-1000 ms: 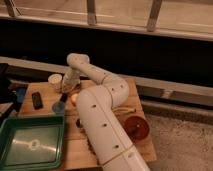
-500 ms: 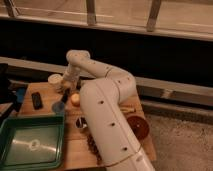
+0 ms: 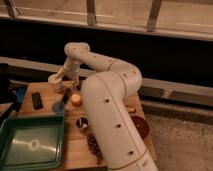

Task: Place brush in paper cup

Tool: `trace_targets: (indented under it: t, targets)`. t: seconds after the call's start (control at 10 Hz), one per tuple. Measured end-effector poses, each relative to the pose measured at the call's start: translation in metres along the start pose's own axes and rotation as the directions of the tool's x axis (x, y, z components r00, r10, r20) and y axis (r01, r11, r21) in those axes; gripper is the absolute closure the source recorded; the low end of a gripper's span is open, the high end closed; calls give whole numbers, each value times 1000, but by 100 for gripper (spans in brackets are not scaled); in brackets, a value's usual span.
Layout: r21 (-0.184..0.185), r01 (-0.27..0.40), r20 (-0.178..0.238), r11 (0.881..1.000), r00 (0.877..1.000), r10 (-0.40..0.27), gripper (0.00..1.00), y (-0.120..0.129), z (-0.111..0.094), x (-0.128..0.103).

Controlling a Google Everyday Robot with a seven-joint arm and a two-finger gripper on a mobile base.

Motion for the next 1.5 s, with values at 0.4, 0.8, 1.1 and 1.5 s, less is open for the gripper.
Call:
trace_targets:
  t: [0.4, 0.8, 1.1, 1.5]
  targets:
    - [13, -7, -48, 1000, 999, 7, 20, -16, 40, 5]
    - [36, -1, -99, 999, 995, 5, 20, -21, 53, 14]
    - [35, 2, -97, 999, 995, 1, 20, -22, 51, 19]
    - [-17, 52, 1, 999, 999, -52, 20, 6, -2, 13]
